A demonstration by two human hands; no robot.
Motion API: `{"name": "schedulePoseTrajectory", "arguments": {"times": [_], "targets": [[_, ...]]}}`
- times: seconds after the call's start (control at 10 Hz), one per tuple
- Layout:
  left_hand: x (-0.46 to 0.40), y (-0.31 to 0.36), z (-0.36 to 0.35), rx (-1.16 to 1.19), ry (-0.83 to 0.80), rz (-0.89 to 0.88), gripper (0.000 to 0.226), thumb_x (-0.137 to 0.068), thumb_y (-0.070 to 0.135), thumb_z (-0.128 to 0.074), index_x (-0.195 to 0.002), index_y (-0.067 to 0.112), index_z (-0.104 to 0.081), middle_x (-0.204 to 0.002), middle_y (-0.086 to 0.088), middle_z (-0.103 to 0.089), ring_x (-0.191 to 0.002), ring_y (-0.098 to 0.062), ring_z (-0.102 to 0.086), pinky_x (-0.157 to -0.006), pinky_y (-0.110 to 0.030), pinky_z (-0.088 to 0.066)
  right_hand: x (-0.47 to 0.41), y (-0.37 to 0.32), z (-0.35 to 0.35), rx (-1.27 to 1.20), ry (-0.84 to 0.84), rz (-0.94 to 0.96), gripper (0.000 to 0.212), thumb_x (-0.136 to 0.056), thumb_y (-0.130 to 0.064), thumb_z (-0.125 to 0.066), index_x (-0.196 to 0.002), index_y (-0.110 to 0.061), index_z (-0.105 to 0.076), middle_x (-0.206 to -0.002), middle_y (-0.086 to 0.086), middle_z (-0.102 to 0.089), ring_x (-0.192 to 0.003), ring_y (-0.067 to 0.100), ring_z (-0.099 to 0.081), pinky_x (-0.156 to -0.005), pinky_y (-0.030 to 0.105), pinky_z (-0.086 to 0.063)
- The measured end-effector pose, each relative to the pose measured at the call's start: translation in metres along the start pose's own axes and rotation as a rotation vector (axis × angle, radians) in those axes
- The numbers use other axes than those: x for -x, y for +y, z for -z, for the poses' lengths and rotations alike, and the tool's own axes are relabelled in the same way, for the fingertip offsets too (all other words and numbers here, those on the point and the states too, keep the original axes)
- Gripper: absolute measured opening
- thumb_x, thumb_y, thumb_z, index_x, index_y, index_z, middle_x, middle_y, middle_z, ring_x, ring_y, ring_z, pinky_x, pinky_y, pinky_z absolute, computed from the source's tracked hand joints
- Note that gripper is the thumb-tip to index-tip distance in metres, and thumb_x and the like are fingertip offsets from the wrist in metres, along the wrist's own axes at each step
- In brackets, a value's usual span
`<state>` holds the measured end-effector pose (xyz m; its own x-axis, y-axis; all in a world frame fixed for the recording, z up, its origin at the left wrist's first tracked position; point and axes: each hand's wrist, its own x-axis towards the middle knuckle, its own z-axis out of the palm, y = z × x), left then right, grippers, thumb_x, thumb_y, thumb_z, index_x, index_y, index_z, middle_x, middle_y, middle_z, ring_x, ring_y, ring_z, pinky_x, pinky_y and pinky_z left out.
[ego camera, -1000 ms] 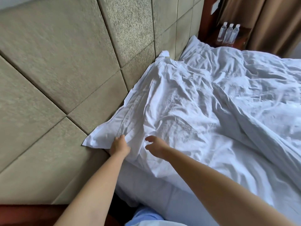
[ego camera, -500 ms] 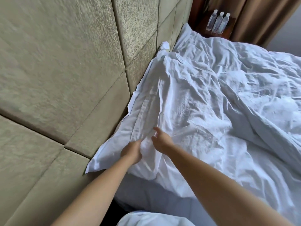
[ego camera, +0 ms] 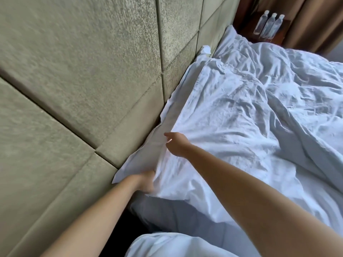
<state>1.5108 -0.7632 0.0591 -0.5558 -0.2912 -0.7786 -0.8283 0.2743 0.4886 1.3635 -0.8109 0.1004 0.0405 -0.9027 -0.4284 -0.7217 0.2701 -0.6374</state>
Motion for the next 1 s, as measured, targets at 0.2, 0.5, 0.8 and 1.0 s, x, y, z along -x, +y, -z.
{"name": "schedulePoseTrajectory", "arguments": {"times": [0.2,0.5,0.8,1.0], "targets": [[0.020,-0.028,-0.034,0.580,0.797,0.399,0.032,-0.077,-0.010,-0.042,-0.059,0.017,-0.042,-0.067,0.000,-0.047,-0.077,-0.012,-0.047,-0.057,-0.025,-0.029,0.027,0.024,-0.021,0.089,-0.177,-0.065,0.055,-0.093,-0.009,-0.039,-0.146,-0.023,-0.034,-0.147,0.007,-0.039,-0.128,0.026,-0.045,-0.104,0.031,-0.041],[0.049,-0.008,-0.034,0.819,0.867,0.164,0.038,-0.078,-0.018,-0.036,-0.056,0.012,-0.046,-0.058,-0.001,-0.044,-0.057,-0.009,-0.035,-0.044,-0.015,-0.027,0.051,0.023,-0.015,0.164,-0.034,0.019,0.051,-0.090,-0.006,-0.037,-0.137,-0.022,-0.048,-0.141,0.002,-0.046,-0.128,0.021,-0.045,-0.099,0.026,-0.039],[0.051,-0.007,-0.052,0.916,0.956,0.180,0.037,-0.092,0.031,-0.060,-0.061,0.017,-0.045,-0.060,0.003,-0.036,-0.059,-0.012,-0.035,-0.053,-0.026,-0.026,0.071,0.020,-0.013,0.303,-0.101,0.127,0.066,-0.091,-0.006,-0.037,-0.151,-0.025,-0.019,-0.144,0.006,-0.041,-0.127,0.026,-0.045,-0.095,0.033,-0.045],[0.083,-0.026,-0.040,1.771,1.239,-0.014,0.029,-0.095,0.030,-0.056,-0.072,0.013,-0.052,-0.037,0.007,-0.037,-0.038,-0.005,-0.041,-0.070,-0.030,-0.051,0.082,0.020,-0.031,0.379,-0.165,0.130,0.059,-0.089,-0.009,-0.040,-0.146,-0.023,-0.032,-0.144,0.003,-0.041,-0.131,0.025,-0.042,-0.103,0.033,-0.038]]}}
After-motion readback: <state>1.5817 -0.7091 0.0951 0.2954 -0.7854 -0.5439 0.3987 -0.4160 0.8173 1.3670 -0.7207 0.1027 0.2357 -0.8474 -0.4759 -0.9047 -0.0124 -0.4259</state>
